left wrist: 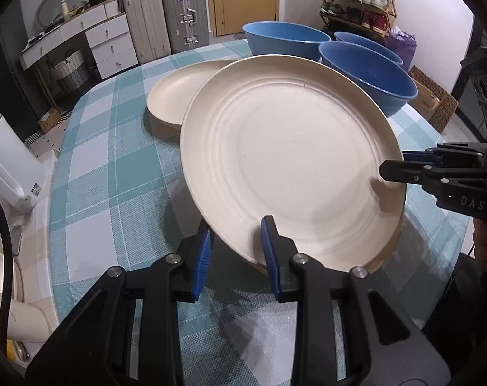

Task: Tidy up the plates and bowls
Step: 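Lower the held plate onto the other cream plate with both tools, then open both tools to release the stacked plate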

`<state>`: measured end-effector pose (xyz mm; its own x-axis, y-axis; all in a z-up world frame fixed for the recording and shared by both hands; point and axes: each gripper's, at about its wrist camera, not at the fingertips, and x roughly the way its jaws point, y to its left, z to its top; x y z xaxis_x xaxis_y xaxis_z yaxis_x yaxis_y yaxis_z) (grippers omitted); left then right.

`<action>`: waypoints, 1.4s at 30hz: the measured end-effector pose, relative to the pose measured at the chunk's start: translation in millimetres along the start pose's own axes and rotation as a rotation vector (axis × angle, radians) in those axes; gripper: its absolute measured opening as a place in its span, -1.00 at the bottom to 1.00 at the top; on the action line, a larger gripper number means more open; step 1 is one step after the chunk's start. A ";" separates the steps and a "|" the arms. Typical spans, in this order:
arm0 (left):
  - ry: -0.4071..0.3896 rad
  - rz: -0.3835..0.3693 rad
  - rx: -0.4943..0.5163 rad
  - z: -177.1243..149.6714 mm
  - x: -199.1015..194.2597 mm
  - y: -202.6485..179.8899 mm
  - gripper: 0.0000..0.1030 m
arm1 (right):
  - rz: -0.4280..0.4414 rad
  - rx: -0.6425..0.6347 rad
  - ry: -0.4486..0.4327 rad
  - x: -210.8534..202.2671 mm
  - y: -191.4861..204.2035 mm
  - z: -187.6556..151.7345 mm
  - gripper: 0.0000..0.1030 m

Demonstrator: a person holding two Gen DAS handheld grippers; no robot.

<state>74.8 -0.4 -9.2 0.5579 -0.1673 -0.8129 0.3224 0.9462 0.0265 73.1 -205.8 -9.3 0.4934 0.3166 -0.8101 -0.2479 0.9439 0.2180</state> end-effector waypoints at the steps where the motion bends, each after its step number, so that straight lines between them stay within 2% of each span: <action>1: 0.003 -0.001 0.004 -0.7 0.6 -0.8 -0.50 | 0.000 0.001 0.005 0.7 0.9 -0.7 -0.57; 21: 0.051 -0.022 0.086 -7.7 8.7 -19.3 -0.42 | -0.026 0.023 0.023 -2.5 -5.1 -16.7 -0.52; 32: 0.080 0.040 0.101 -7.2 20.4 -24.4 -0.22 | -0.079 -0.045 0.006 2.4 -0.6 -27.1 -0.44; 39: 0.080 0.033 0.091 -7.5 23.2 -20.0 -0.20 | -0.071 -0.033 0.008 5.9 -4.3 -25.5 -0.40; 42: 0.070 0.017 0.075 -6.8 21.3 -16.5 -0.17 | -0.073 -0.029 -0.003 2.7 -7.2 -23.9 -0.17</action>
<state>76.2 -17.7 -30.9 0.5100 -0.1289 -0.8505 0.3710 0.9250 0.0823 56.3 -213.9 -26.1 0.5137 0.2475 -0.8215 -0.2350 0.9615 0.1428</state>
